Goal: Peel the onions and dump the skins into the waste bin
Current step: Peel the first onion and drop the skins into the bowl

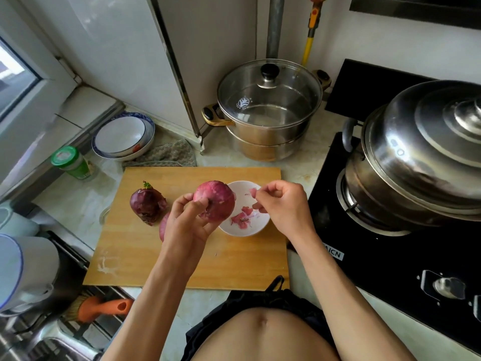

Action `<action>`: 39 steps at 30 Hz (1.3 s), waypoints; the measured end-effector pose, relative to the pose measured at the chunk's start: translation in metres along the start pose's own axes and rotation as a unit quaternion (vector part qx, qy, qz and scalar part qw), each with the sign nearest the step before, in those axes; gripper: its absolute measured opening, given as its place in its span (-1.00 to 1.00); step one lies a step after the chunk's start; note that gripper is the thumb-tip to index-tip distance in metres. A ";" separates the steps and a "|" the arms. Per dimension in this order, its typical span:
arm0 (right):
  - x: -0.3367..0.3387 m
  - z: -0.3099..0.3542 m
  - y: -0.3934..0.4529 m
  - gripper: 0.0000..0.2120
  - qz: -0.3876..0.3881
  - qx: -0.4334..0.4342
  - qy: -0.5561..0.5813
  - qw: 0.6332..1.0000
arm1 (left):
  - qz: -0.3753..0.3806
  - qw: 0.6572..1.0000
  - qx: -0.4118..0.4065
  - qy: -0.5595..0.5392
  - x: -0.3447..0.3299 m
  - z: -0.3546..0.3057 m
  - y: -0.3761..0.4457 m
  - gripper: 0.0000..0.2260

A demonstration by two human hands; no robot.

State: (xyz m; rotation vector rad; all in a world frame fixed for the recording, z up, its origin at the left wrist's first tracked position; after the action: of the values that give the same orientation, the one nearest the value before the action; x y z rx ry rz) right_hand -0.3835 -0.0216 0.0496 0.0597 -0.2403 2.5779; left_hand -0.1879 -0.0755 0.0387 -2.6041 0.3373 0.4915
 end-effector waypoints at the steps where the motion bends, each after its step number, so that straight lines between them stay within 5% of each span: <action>1: -0.001 -0.001 0.002 -0.85 0.012 0.015 -0.053 0.998 | -0.006 1.000 0.001 0.001 0.003 0.000 0.000 -0.44; 6: -0.015 -0.005 0.001 -0.84 0.085 0.071 -0.225 0.968 | -0.019 0.999 0.003 0.027 0.004 -0.001 -0.002 -0.61; 13: -0.021 0.003 0.003 -0.91 0.075 0.083 -0.241 0.964 | -0.020 1.000 0.008 0.021 0.004 0.001 0.000 -0.63; 20: -0.026 0.005 0.002 -0.79 0.129 0.033 -0.024 0.991 | 0.003 0.996 0.005 0.088 0.001 0.000 0.005 -0.72; 32: -0.020 -0.005 0.006 -0.89 0.150 -0.039 0.081 0.985 | 0.018 0.971 -0.043 0.235 -0.002 -0.015 0.008 -0.44; 39: -0.016 -0.002 0.006 -0.82 0.088 -0.046 0.111 0.989 | 0.000 0.975 -0.050 0.216 -0.012 -0.016 0.009 -0.59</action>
State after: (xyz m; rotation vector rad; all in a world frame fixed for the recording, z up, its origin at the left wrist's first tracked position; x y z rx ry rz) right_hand -0.3732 -0.0342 0.0453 -0.2926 -0.2922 2.7156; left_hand -0.1972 -0.0894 0.0526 -2.7957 0.4610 -0.0703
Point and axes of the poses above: each hand's wrist, its own y-axis towards the middle knuckle, its own x-axis out of the back of the hand, z = x × y, the point moved 5 cm from there along y, towards the middle knuckle, and after that the axes turned 11 degrees about y, right-handed, at the moved point
